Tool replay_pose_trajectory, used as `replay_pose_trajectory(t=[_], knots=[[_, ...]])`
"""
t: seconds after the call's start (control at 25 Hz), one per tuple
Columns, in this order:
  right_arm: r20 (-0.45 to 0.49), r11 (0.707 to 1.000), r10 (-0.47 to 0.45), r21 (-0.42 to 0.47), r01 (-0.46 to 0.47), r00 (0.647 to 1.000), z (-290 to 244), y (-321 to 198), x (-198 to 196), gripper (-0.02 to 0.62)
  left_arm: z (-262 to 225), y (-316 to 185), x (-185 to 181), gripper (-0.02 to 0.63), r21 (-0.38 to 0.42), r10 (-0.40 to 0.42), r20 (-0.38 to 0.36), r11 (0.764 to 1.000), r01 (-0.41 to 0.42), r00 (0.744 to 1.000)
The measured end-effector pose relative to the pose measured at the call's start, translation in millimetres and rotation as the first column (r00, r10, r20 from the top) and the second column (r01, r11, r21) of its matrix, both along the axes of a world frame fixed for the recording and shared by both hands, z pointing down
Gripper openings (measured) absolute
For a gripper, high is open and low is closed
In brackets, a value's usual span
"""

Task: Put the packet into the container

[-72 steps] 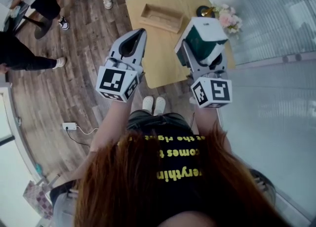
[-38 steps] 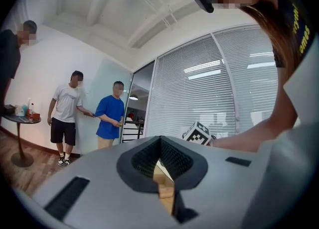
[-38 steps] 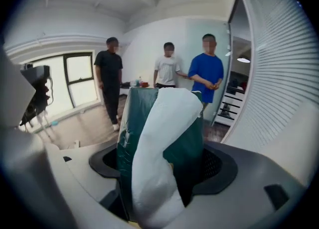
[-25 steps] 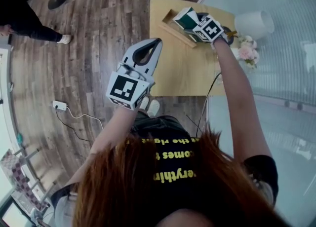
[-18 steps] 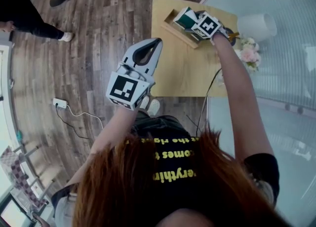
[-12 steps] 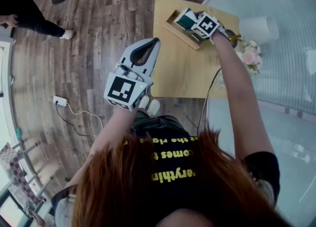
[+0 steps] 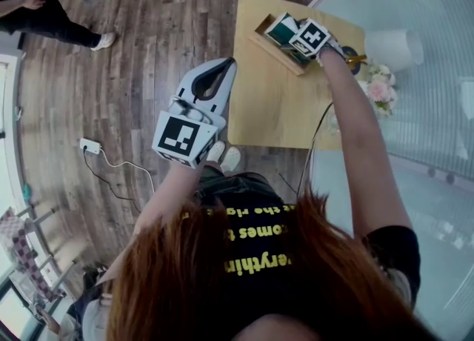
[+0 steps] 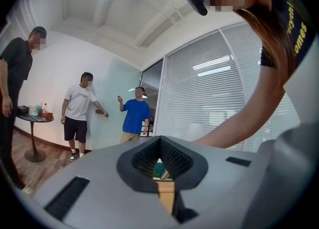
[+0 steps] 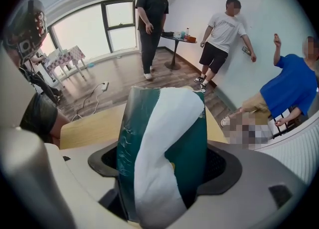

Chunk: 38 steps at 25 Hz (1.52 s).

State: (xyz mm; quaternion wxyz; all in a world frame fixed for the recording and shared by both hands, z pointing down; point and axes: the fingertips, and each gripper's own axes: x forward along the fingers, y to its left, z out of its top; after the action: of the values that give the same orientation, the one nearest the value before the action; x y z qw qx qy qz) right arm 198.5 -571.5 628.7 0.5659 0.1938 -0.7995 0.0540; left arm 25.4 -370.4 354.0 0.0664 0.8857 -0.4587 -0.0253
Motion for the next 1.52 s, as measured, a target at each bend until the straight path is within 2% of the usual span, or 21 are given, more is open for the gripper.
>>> replay_pose_trajectory(t=[0.12, 0.24, 0.44, 0.64, 0.88, 0.96, 1.0, 1.04, 1.08, 1.12, 1.24, 1.52], knots=[[-0.035, 0.999, -0.019, -0.029, 0.018, 0.999, 7.1, 3.9, 2.4, 0.416, 0.3, 1.2, -1.0, 0.000, -0.009, 0.004, -0.001, 1.000, -0.004, 1.000], [-0.038, 0.998, 0.007, -0.055, -0.009, 0.999, 11.1, 7.0, 6.1, 0.426, 2.3, 1.9, -3.5, 0.000, 0.008, -0.001, 0.002, 1.000, 0.001, 1.000], [0.002, 0.998, 0.059, -0.030, -0.059, 0.998, 3.7, -0.4, 6.9, 0.428, 3.4, 4.3, -6.7, 0.000, -0.013, 0.002, 0.001, 1.000, -0.002, 1.000], [0.011, 0.996, 0.084, -0.008, -0.084, 0.996, -1.7, -2.4, 6.3, 0.426, 1.9, 4.8, -7.1, 0.000, 0.007, 0.000, -0.004, 1.000, 0.000, 1.000], [0.125, 0.988, 0.157, -0.010, -0.157, 0.980, -6.3, -1.5, 1.3, 0.416, 2.2, 5.1, -4.9, 0.000, 0.007, 0.003, 0.004, 1.000, -0.003, 1.000], [0.165, 0.981, 0.192, 0.001, -0.195, 0.967, -11.1, -2.7, 0.8, 0.372, 1.2, 4.3, -4.8, 0.000, 0.002, 0.001, 0.005, 1.000, -0.001, 1.000], [0.184, 0.974, 0.218, 0.014, -0.224, 0.958, -14.8, -4.1, 2.0, 0.294, 1.1, 4.1, -4.3, 0.000, -0.004, 0.002, 0.008, 1.000, -0.002, 1.000], [0.209, 0.965, 0.248, 0.030, -0.260, 0.946, -19.4, -6.2, 3.6, 0.178, 1.2, 4.4, -3.5, 0.000, -0.009, 0.006, 0.009, 1.000, -0.006, 1.000], [0.238, 0.953, 0.281, 0.043, -0.299, 0.930, -24.6, -8.8, 4.9, 0.092, 1.5, 4.8, -2.6, 0.000, -0.006, 0.011, 0.009, 1.000, -0.011, 1.000], [0.270, 0.940, 0.313, 0.046, -0.337, 0.910, -29.3, -11.0, 5.8, 0.044, 1.6, 5.1, -2.0, 0.000, 0.003, 0.015, 0.008, 1.000, -0.015, 1.000], [0.330, 0.910, 0.387, 0.015, -0.415, 0.861, -34.9, -12.8, 8.4, 0.017, 0.1, 5.7, 0.2, 0.000, 0.006, 0.021, 0.009, 1.000, -0.021, 1.000], [0.370, 0.883, 0.437, -0.002, -0.469, 0.820, -37.0, -5.1, 8.3, 0.015, -3.1, 7.9, 1.7, 0.000, 0.001, 0.026, 0.019, 1.000, -0.026, 0.999]])
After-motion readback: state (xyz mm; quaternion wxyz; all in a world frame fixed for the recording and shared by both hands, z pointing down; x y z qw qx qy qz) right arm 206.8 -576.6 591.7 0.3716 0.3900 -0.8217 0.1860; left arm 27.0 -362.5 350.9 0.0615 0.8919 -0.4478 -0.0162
